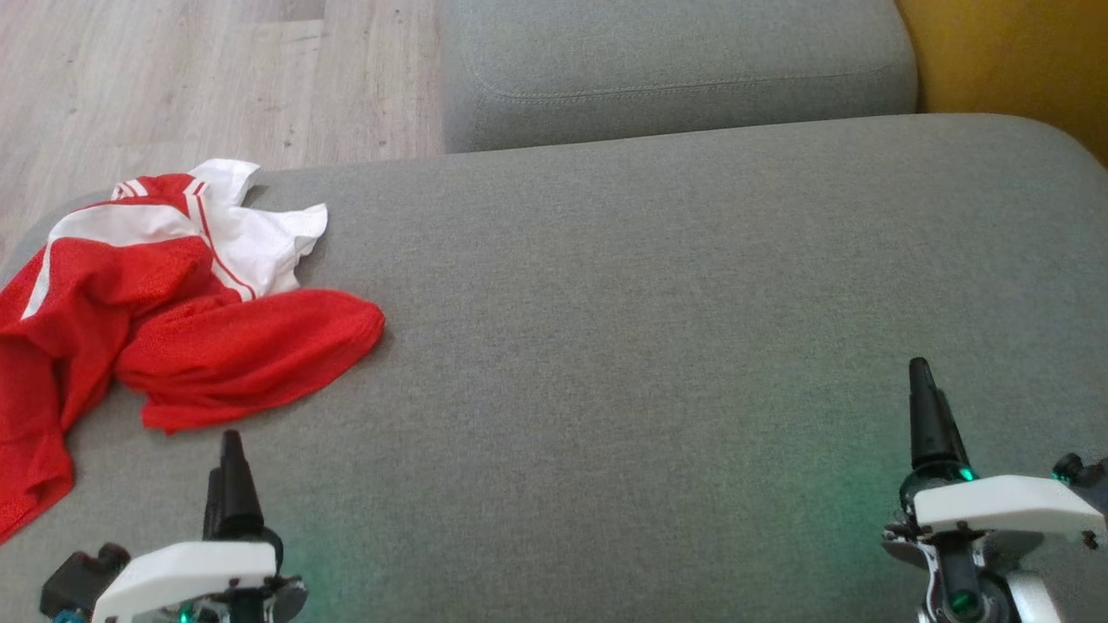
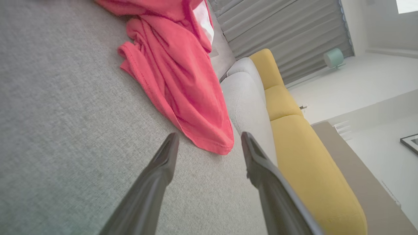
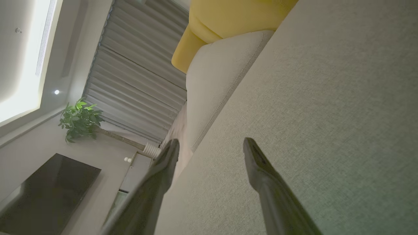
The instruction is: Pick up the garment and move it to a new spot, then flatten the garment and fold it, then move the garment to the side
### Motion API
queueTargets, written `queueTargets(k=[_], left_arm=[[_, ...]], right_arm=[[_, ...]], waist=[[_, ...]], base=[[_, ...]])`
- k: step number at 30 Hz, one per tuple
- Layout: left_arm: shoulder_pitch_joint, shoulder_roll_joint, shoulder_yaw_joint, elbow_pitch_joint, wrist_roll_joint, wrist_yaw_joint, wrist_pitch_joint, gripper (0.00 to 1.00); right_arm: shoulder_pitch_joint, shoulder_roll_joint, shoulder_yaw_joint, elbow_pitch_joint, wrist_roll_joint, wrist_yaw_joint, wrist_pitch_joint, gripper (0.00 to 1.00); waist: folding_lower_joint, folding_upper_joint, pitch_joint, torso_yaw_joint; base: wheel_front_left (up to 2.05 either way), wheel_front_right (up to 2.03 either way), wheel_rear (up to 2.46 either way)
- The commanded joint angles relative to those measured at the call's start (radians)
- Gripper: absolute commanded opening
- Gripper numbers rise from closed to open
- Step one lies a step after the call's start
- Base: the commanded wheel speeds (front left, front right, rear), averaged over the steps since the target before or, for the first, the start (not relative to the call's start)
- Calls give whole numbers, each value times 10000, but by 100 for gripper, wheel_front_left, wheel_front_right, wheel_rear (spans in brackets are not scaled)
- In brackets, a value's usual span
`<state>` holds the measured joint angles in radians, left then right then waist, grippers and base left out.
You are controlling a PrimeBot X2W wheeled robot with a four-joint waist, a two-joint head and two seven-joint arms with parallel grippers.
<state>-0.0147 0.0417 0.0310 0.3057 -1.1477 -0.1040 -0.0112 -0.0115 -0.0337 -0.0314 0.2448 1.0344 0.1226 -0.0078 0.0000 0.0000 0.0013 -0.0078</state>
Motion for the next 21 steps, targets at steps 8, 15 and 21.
queueTargets(k=[8, 15, 21], left_arm=[[-258, 123, -28, -477, 1478, 44, -308, 100], [-229, 177, -104, -492, 2493, 44, -513, 100], [-206, 219, -158, -498, 3316, 56, -689, 100]], right_arm=[[-368, -87, 395, -453, -1380, 34, -330, 100], [-396, -95, 590, -517, -2382, 38, -536, 100], [-400, -101, 770, -550, -3241, 42, -713, 100]], waist=[[0, 0, -8, -15], [0, 0, -10, -28], [0, 0, -11, -40]], base=[[0, 0, 0], [0, 0, 0], [0, 0, 0]])
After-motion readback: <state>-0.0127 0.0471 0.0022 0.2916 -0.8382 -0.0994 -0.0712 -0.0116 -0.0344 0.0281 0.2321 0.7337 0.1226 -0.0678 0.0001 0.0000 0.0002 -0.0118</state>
